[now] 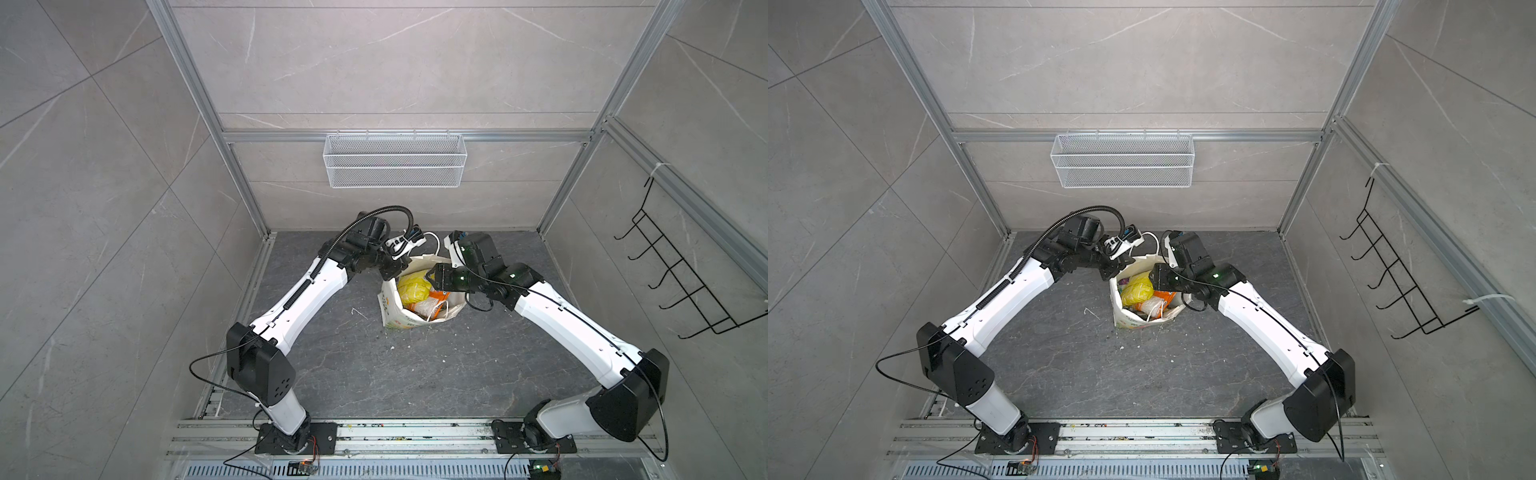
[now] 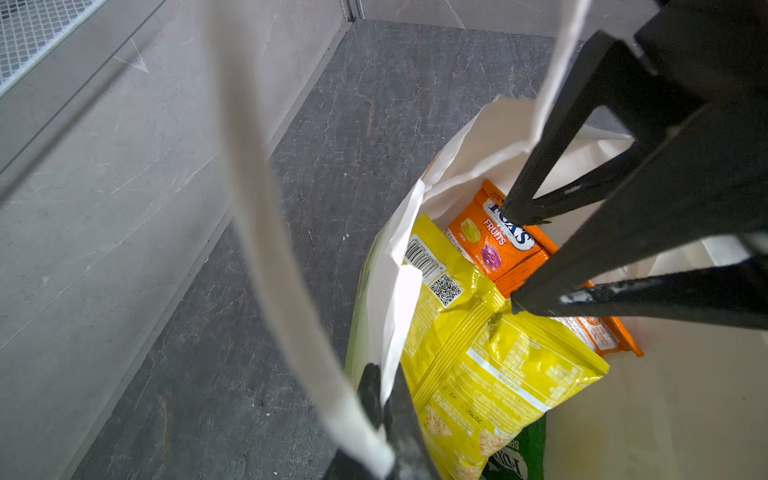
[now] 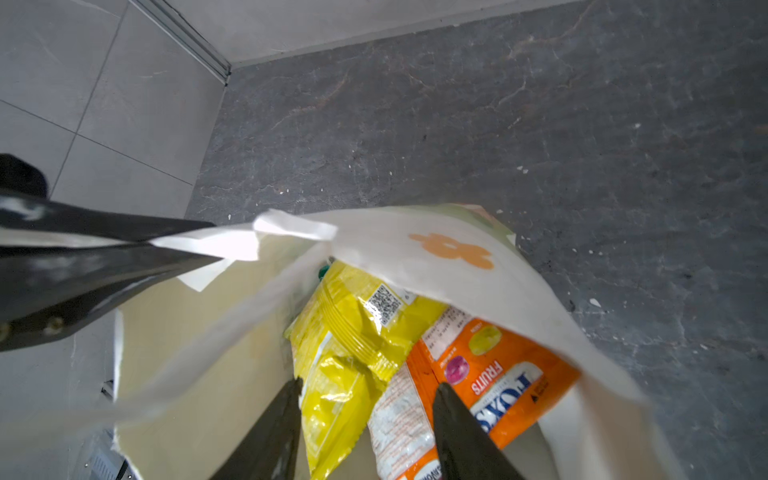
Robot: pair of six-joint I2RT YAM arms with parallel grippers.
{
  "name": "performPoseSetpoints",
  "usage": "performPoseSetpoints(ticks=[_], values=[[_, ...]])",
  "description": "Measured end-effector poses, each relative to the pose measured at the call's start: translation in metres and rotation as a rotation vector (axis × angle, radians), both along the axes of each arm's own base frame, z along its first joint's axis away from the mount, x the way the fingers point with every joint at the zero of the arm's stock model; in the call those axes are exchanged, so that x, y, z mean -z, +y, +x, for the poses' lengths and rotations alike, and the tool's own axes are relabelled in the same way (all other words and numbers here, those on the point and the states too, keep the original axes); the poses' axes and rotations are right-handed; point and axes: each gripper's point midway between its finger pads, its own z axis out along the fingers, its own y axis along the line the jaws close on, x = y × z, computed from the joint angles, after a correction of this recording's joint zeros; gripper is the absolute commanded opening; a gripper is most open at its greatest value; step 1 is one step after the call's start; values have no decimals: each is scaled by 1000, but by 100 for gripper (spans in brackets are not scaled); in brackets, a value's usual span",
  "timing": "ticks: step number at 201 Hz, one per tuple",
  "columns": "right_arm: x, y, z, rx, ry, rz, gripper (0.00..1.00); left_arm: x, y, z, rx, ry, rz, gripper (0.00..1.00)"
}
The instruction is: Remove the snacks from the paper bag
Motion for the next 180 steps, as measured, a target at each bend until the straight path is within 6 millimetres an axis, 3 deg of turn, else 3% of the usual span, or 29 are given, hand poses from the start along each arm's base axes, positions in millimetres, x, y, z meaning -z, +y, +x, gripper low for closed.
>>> performPoseSetpoints(ticks=[69,127,153,180], values=[[10,12,-9,-9,104,68,55,0,-1,-1,6,-7,-9,0],[32,28,-10,-33,184,82,54,0,-3,-1,8,-10,-12,0],[33,31,-9,-35,183,87,46,0,-3,-1,9,-10,-12,0],[29,33,-6,-29,170,108,32,0,-3,-1,10,-9,-13,0]])
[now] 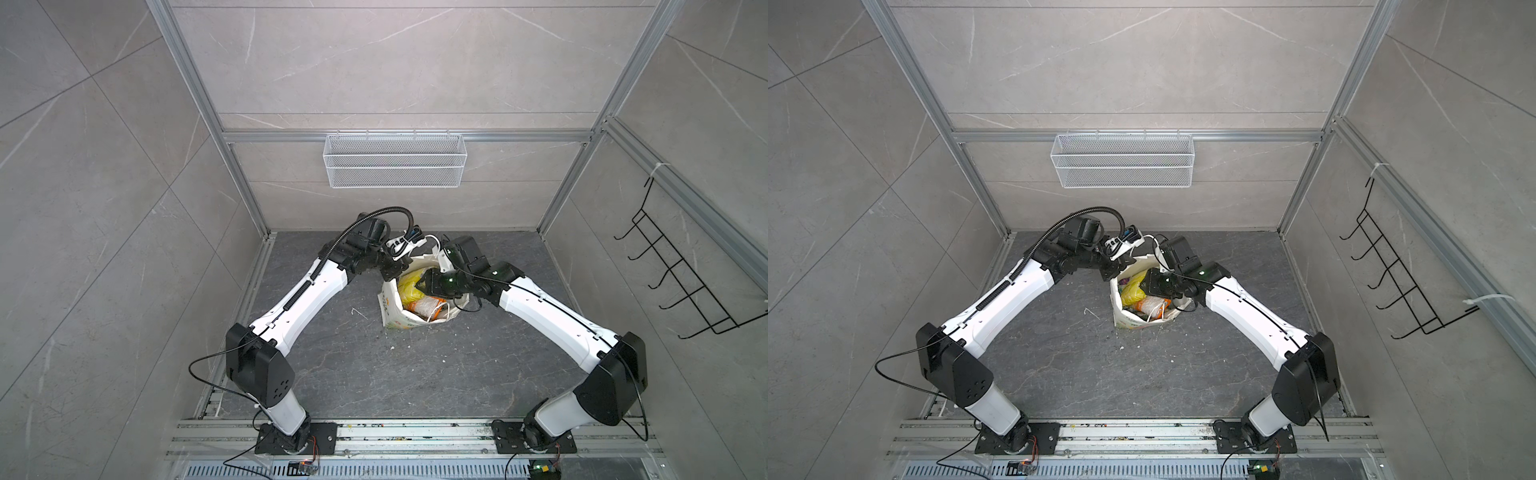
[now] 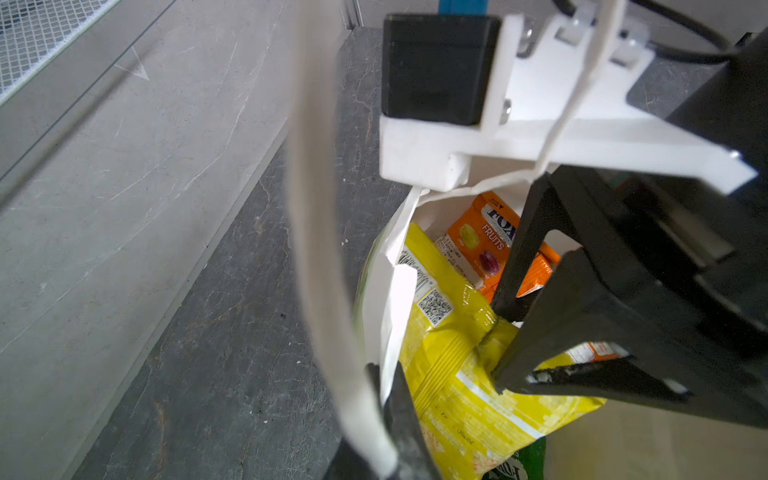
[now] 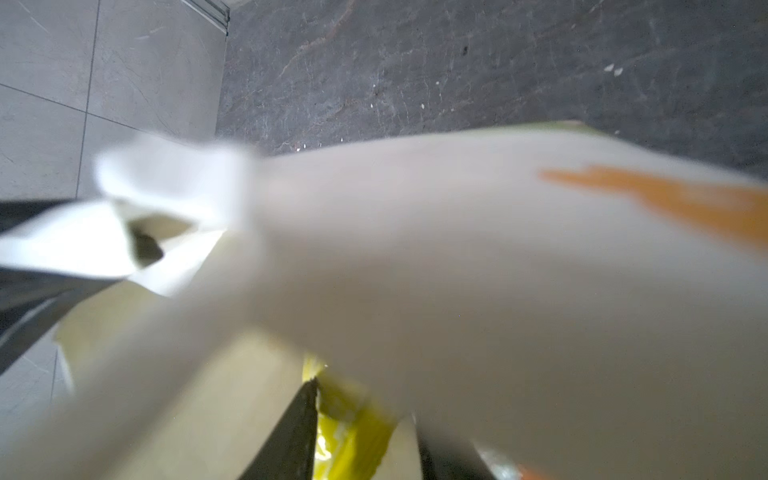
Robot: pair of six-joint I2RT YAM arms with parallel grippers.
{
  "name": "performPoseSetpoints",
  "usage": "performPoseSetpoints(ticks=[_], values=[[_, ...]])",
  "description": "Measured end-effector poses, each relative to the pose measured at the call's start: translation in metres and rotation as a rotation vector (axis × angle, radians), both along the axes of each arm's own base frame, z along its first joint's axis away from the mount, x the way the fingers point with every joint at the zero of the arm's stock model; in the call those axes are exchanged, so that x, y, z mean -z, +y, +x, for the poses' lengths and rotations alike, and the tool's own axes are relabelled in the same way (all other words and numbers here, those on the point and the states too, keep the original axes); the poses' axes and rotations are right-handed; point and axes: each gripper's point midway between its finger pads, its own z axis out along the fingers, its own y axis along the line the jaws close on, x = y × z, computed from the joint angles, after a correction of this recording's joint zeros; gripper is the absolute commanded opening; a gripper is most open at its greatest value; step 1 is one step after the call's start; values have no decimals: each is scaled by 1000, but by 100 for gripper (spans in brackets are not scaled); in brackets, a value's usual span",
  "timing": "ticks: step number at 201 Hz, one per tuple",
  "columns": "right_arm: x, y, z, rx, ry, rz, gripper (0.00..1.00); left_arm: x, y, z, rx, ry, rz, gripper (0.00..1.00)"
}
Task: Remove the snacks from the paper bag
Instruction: 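Grasp the yellow chip packet with the right gripper and lift it out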
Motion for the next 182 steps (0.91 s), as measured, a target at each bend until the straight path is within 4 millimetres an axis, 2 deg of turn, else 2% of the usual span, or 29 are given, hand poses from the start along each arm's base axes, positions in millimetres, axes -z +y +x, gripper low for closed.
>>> performPoseSetpoints(ticks=[30,43,49,69,82,115,153,182], values=[[-2,2,2,7,-8,13,24,0,-1,-1,4,1,0,0],[-2,2,3,6,-11,15,33,0,-2,-1,5,1,0,0],[-2,3,4,5,-13,15,34,0,-2,-2,5,1,0,0],[3,4,6,4,-7,10,29,1,-2,-2,9,4,-2,0],[5,5,7,2,-7,8,21,1,-3,-2,11,6,-2,0],[3,7,10,3,-18,16,7,1,-4,-3,17,8,-7,0],[-2,8,10,-5,-38,27,0,1,-4,-3,20,9,-10,0],[-23,3,4,-21,-98,39,0,-3,-7,-1,25,-5,-23,0]])
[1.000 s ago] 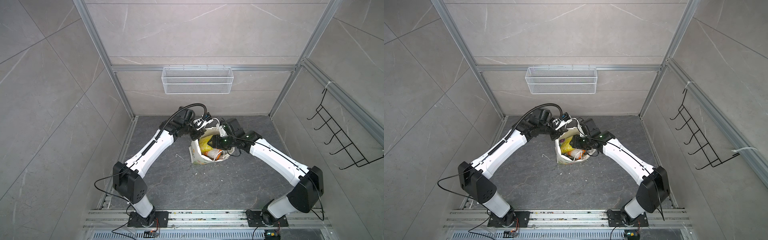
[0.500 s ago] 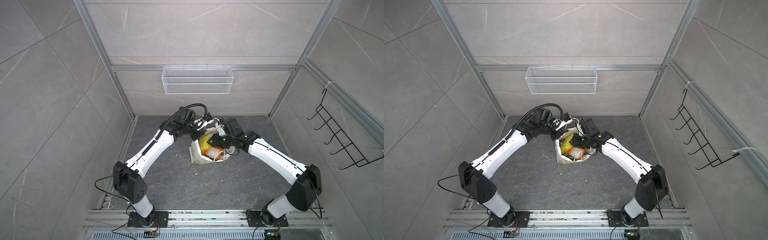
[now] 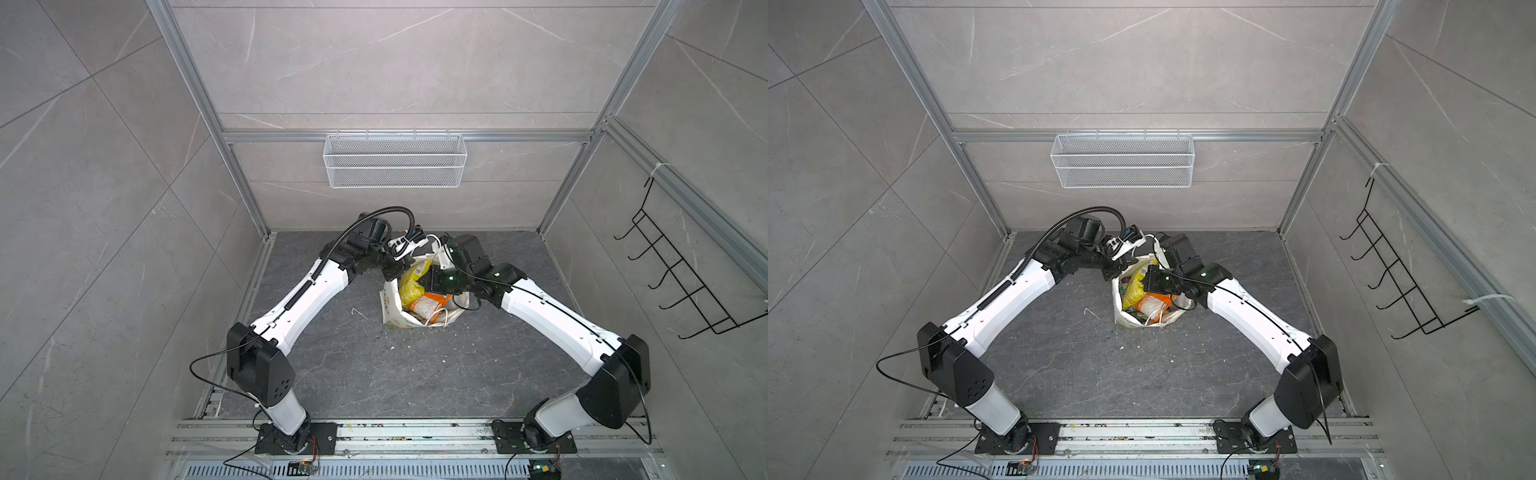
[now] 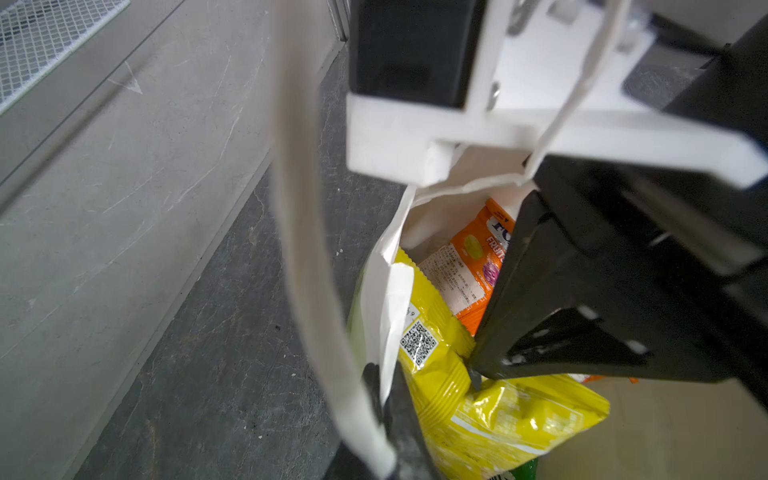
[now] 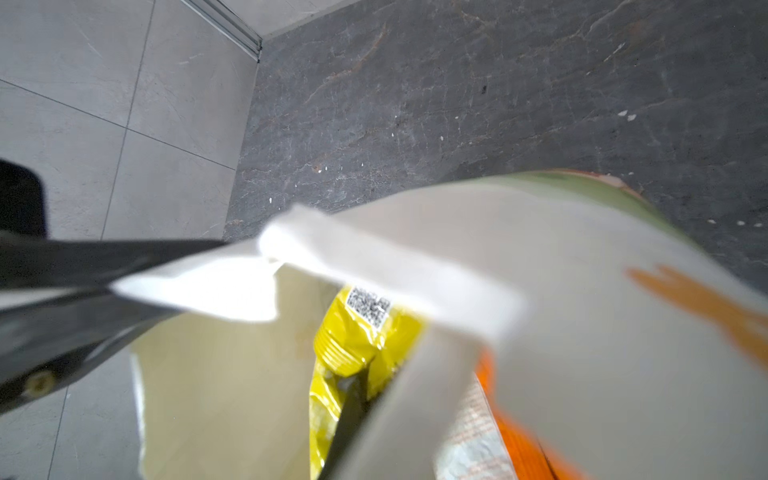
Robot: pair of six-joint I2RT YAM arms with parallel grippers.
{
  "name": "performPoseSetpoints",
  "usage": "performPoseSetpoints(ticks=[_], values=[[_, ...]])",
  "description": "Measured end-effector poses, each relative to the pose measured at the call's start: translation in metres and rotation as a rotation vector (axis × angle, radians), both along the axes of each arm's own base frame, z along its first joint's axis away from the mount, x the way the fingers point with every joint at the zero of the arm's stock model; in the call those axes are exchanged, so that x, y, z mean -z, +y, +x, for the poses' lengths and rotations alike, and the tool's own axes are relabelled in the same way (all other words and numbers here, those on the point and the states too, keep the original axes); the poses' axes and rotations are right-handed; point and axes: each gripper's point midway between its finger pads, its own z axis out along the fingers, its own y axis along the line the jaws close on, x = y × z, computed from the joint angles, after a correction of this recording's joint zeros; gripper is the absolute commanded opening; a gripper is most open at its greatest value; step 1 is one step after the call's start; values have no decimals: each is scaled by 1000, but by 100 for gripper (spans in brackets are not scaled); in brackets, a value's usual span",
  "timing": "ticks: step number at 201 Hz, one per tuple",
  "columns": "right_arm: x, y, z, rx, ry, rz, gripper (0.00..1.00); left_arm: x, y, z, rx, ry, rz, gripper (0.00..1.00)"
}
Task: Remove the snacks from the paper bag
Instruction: 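Grasp the yellow chip packet with the right gripper and lift it out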
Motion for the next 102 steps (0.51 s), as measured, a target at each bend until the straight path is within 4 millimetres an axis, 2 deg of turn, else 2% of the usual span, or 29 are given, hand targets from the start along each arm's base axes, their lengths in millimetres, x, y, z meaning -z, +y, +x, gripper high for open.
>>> performPoseSetpoints(ticks=[41,102], values=[[-37,-6,-8,-28,-105,31,0,5,-4,2,12,-12,-19,0],[-61,-5,-13,-55,-168,57,0,9,-6,4,16,-27,-30,0]])
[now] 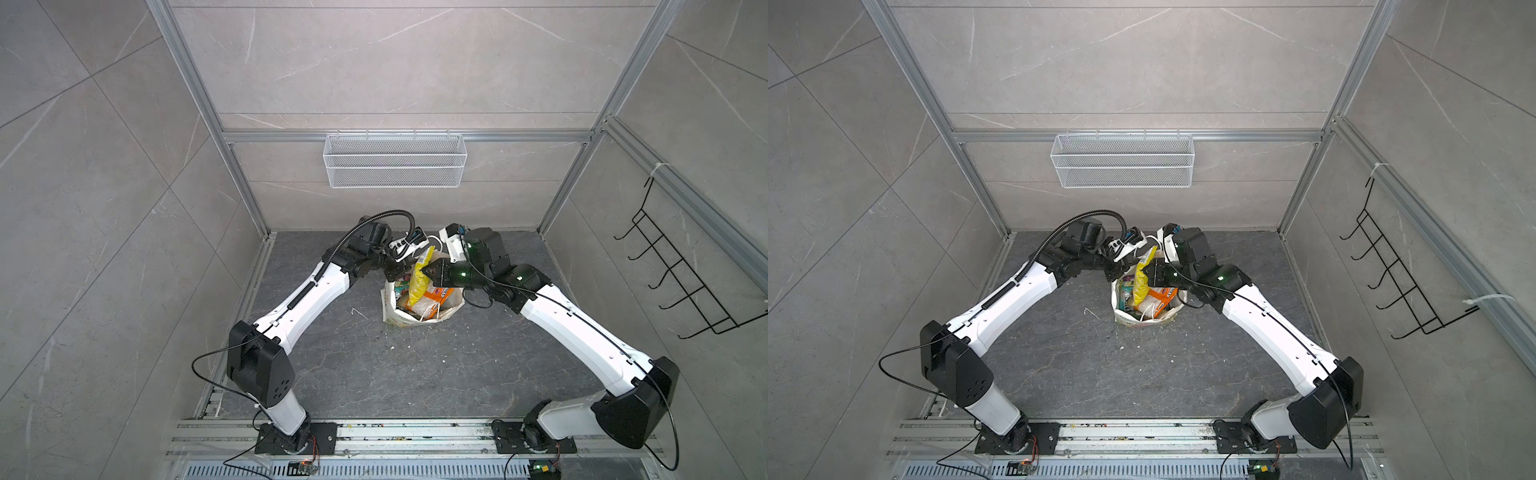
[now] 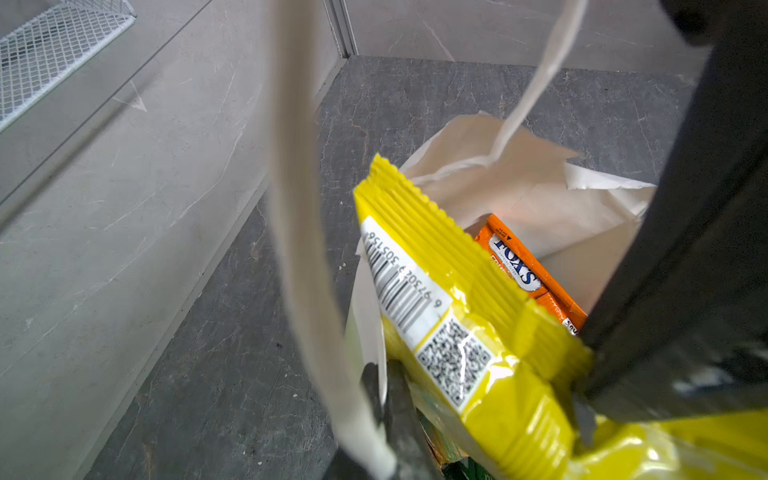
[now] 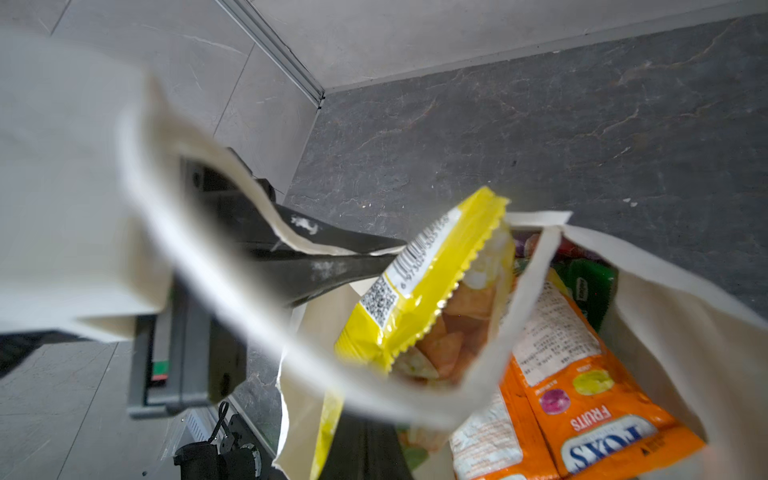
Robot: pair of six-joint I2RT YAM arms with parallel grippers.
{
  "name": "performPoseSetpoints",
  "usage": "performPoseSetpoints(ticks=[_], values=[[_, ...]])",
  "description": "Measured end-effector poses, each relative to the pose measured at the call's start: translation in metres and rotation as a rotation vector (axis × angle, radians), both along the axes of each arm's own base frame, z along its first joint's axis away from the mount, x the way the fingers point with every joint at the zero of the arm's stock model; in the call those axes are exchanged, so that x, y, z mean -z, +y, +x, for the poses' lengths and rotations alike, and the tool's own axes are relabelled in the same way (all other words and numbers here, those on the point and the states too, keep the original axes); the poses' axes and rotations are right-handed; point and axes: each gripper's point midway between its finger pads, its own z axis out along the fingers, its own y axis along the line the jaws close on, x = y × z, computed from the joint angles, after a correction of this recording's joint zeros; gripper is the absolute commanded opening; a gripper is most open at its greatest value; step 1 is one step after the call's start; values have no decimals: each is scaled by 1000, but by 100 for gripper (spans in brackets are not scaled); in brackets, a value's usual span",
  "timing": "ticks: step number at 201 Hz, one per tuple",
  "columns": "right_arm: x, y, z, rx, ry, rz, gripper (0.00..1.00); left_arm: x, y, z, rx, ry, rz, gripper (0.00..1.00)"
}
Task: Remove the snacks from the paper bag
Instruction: 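Grasp the yellow chip packet with the right gripper and lift it out, then carry the yellow chip packet away from the bag and drop it on the table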
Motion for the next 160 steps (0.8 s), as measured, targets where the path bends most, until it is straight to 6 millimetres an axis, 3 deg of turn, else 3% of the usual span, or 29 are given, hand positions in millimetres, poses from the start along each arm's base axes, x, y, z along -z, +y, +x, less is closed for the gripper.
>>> performPoseSetpoints(ticks=[66,126,160], values=[[-63,-21,-29,-39,-179,28,0,-1,-3,-3,23,5,-13,0],[-78,-46,-41,-52,-242,-12,0,-3,-6,-8,49,0,-30,0],[-105,-64,-59,-63,-328,-2,0,-3,-7,-10,57,0,-30,0]])
